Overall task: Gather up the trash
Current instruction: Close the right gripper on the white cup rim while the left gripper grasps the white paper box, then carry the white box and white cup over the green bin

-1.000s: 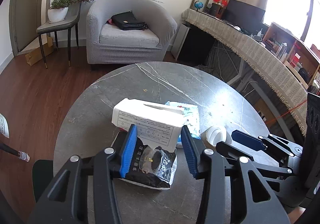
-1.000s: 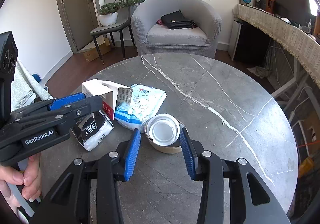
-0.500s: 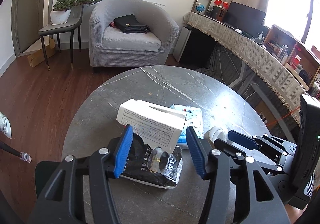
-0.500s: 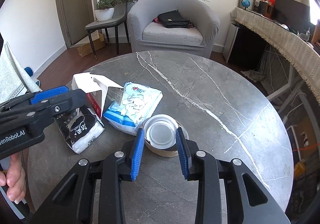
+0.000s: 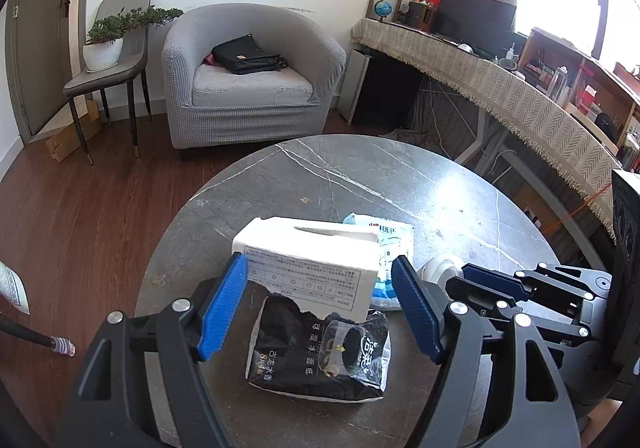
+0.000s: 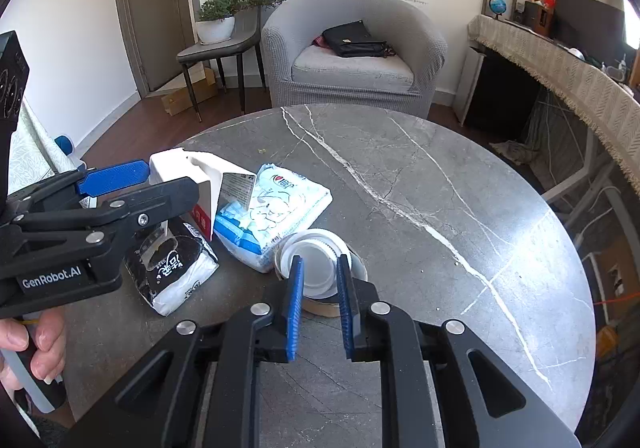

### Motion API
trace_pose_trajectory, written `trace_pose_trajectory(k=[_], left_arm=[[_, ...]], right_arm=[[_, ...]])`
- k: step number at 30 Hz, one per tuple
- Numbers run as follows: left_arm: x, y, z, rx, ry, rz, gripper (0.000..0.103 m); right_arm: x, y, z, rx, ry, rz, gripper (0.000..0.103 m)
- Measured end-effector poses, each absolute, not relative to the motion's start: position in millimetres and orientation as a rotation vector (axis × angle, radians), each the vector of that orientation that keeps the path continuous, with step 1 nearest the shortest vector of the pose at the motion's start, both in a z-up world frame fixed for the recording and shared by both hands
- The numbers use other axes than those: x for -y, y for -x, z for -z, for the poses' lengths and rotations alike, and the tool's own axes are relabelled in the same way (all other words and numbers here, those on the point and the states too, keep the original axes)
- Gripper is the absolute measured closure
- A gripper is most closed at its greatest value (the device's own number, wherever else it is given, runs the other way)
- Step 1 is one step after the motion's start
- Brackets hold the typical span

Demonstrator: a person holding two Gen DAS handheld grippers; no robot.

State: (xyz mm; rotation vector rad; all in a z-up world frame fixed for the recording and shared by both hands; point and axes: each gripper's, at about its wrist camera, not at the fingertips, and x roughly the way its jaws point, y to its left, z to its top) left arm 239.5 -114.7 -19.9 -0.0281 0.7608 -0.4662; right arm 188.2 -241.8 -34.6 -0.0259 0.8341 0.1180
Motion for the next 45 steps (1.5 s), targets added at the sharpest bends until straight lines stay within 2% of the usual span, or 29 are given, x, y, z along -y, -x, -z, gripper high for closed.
trace_pose_trajectory(k=[6, 7, 8, 10, 13, 14, 21, 23, 25, 30, 45], left_arm=[[114, -245, 24, -0.768, 0.031, 0.478, 0.028], [113, -246, 25, -0.771, 0.028, 0.474, 0.032], [112, -248, 26, -0.777, 0.027, 0.468, 0.041], [110, -251, 29, -0.792, 0.036, 0.458, 0.049], [110, -251, 30, -0.796, 0.042, 0.459, 0.052], [110, -251, 30, -0.794, 0.038, 0.457, 0.060], [107, -249, 28, -0.787, 0.047, 0.438, 0.080], [105, -248, 25, -0.780, 0.059, 0.440, 0.092], [105, -246, 23, -0.775, 0.062, 0.441, 0.099], [102, -246, 22, -0.782, 0.071, 0.435, 0.102], [65, -224, -10, -0.715, 0.113, 0.370, 0.102]], right_arm=[[242, -188, 34, -0.833, 0.009, -0.127, 0.095], [242, -187, 33, -0.833, 0.012, -0.129, 0.096], [242, -187, 34, -0.833, 0.014, -0.130, 0.097], [242, -187, 34, -0.832, 0.016, -0.128, 0.099], [243, -186, 34, -0.829, 0.018, -0.124, 0.101], [243, -185, 34, -0.828, 0.019, -0.124, 0.101], [240, -181, 27, -0.802, 0.033, -0.127, 0.102], [238, -180, 25, -0.796, 0.038, -0.130, 0.102], [237, -178, 23, -0.790, 0.042, -0.130, 0.102], [238, -174, 16, -0.773, 0.041, -0.130, 0.102], [220, -167, -4, -0.739, 0.043, -0.171, 0.102]])
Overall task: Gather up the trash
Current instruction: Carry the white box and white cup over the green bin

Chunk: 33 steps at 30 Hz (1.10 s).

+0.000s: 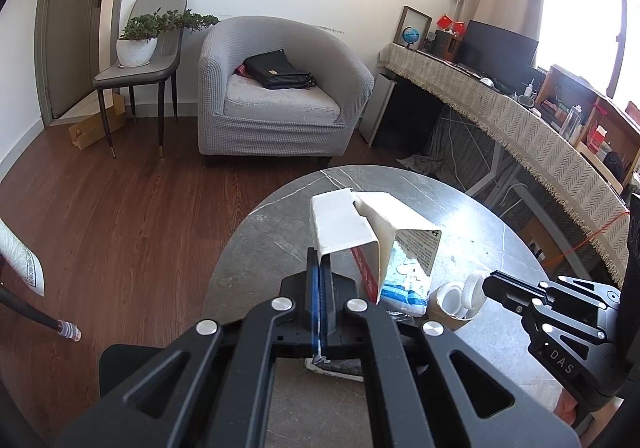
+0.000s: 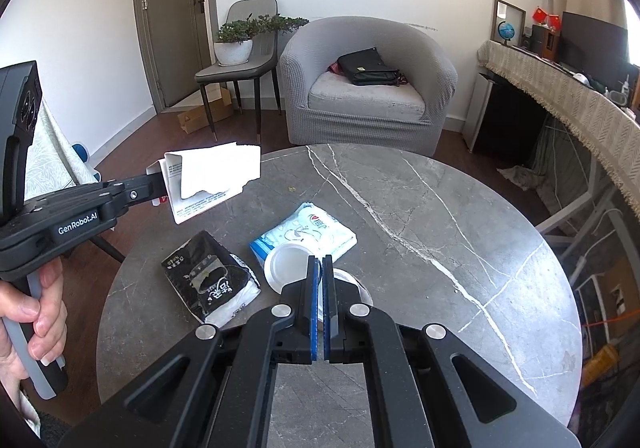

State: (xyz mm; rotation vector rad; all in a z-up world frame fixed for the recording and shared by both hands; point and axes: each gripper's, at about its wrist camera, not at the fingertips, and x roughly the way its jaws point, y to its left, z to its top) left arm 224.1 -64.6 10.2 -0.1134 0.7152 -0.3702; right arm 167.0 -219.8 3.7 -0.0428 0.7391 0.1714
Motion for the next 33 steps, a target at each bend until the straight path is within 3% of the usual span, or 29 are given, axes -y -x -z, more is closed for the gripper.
trace_pose_trajectory(k=[21, 33], left_arm=[[-43, -194, 12, -0.782, 0.080, 0.194, 0.102], [-101, -190, 68, -0.948, 0.086, 0.094, 0.102]], right_arm=[[128, -171, -17, -0.741, 0.059, -0.382, 0.102], [73, -173, -9, -0.771, 0.111, -0.484, 0.102]])
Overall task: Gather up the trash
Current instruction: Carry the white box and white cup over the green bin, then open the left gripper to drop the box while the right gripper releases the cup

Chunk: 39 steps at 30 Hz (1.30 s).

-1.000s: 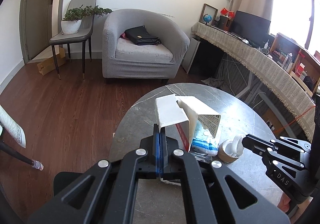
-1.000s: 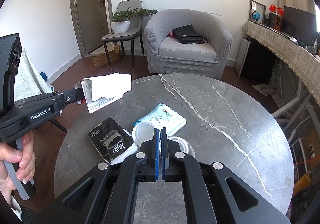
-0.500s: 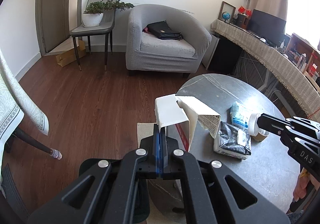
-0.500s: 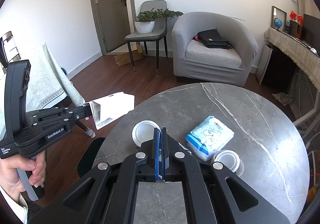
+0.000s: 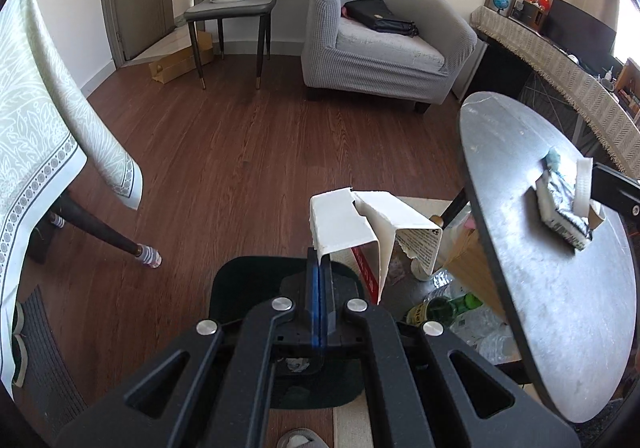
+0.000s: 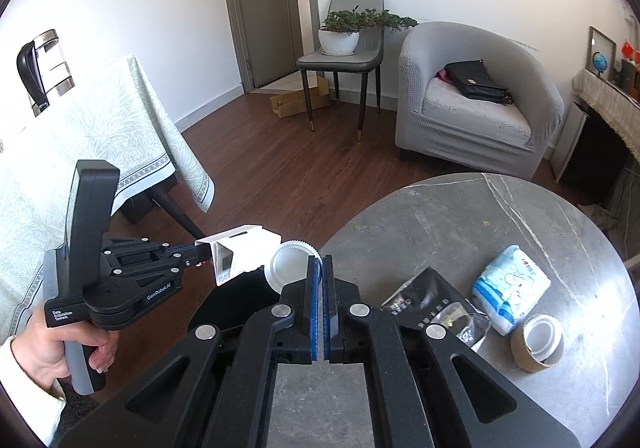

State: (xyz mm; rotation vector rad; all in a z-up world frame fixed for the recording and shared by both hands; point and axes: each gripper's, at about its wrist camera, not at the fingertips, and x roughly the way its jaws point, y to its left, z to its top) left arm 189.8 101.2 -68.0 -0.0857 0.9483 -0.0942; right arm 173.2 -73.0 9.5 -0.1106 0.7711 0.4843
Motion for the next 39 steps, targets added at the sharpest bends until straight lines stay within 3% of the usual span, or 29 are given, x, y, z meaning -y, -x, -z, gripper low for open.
trace_pose_trajectory(k=[26, 34, 39], left_arm=[[-159, -179, 199, -1.348, 0.070, 0.075, 0.101], [-173, -177, 193, -1.318, 0.111, 0.056, 0.080], [-187, -175, 170, -1.245, 0.163, 0.025, 0.077]], right_arm=[[-37, -175, 45, -0.940, 0.215, -0.579, 0.102], [-64, -179, 81, -1.003, 0.271, -0.583, 0.102], [-75, -179, 106, -1.042, 0.309, -0.588, 0.102]])
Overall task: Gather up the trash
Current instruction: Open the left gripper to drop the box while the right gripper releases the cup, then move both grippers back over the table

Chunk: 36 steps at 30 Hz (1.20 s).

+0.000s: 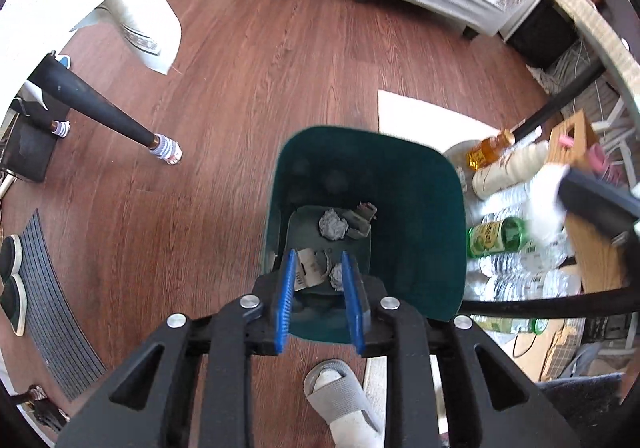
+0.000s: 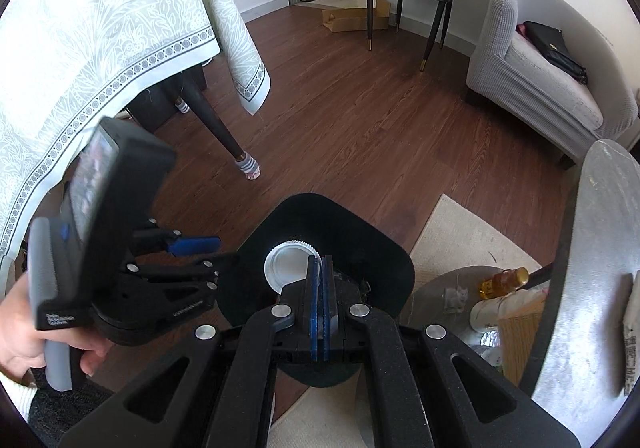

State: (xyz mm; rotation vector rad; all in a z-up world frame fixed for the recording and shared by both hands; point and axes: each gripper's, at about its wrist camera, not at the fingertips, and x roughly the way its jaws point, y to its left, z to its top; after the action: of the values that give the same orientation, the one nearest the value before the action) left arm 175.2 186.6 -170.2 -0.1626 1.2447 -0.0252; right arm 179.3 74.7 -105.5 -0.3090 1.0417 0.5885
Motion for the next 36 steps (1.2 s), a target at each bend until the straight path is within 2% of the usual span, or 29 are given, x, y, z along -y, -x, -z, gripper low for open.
trace_pose_trajectory(k=[8, 14, 25, 26, 28, 30, 36], left_arm=[[-195, -173, 125, -1.101, 0.210, 0.003, 0.077], [-192, -174, 93, -1.010, 0.247, 0.013, 0.084], [-176, -174, 53, -0.937, 0.245, 0.032, 0.084], [-175, -174, 51, -0.931, 0.245, 0.033, 0.084], [-173, -174, 47, -0.921, 0.242, 0.031, 0.084], [-172, -173, 41, -0.906, 0.240, 0.034, 0.084], [-173, -171, 28, -0.868, 0.251, 0.028, 0.084]], right_arm=[[-88, -179, 144, -1.114, 0.352, -0.595, 0.102], [-87, -183, 168, -1.171, 0.374, -0.582, 0.102], [-86, -186, 210, -1.271, 0.341, -0.620, 0.101], [-85, -186, 213, -1.278, 0.330, -0.620, 0.100], [-83, -185, 220, -1.297, 0.314, -0.622, 0.091], [-83, -184, 222, -1.315, 0.300, -0.631, 0.075], [-88, -176, 211, -1.281, 0.320, -0.669, 0.073]])
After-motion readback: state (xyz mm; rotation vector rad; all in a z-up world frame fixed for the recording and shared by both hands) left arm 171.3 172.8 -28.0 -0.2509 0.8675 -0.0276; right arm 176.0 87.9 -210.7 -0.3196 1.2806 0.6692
